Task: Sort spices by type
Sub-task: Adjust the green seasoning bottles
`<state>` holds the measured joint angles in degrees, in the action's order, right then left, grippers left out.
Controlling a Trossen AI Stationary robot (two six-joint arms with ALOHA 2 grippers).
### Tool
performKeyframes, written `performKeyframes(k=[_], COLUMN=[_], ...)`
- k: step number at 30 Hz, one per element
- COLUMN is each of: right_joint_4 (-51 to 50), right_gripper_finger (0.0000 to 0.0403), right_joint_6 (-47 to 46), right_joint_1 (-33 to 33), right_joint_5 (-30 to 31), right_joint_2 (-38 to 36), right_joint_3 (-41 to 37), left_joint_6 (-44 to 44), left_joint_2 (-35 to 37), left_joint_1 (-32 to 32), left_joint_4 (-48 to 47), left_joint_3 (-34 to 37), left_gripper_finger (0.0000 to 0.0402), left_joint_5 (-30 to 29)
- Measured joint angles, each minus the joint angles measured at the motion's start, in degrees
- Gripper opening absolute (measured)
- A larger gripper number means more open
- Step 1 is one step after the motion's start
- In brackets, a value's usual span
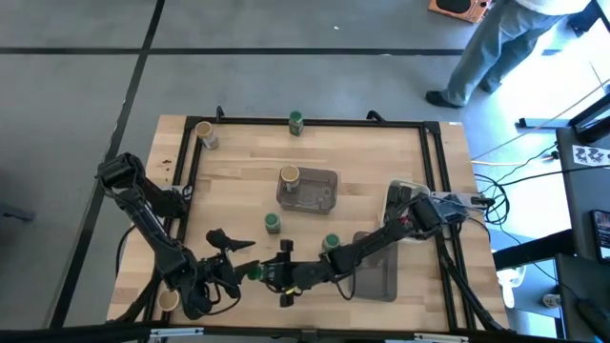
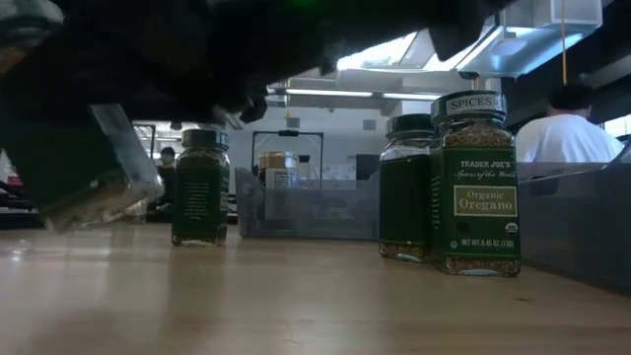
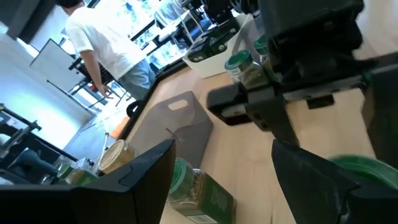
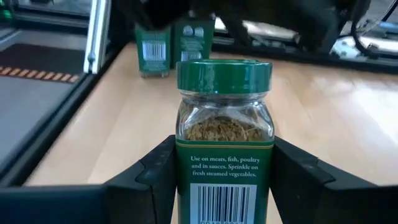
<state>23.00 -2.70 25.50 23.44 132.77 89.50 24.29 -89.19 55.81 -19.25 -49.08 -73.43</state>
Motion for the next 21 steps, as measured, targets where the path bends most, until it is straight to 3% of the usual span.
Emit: performKeyframes(k=[8, 16, 21], right_joint_4=[-0.07, 0.35, 0.77], right_gripper_finger=[0.0199, 0.0199, 0.0199], right_joint_6=[-0.11, 1.73, 1.73], right_joint_1=[-0.45, 0.56, 0.38], right_joint_5=[1.33, 5.42, 5.5], right_joint_2=[0.74, 0.74, 0.74], right_joint_3=[0.0, 0.0, 0.0], left_joint_6=[6.48, 25.11, 25.04], left_joint_2=[0.57, 9.2, 7.81], left_joint_1=[0.98, 2.52, -0.42], left_joint_4=[-1.48, -14.33, -11.6], left_joint_3=[-0.04, -1.17, 0.09], left_gripper_finger=[0.0263, 0.0263, 0.0263], left_joint_5=[3.23, 18.14, 24.19])
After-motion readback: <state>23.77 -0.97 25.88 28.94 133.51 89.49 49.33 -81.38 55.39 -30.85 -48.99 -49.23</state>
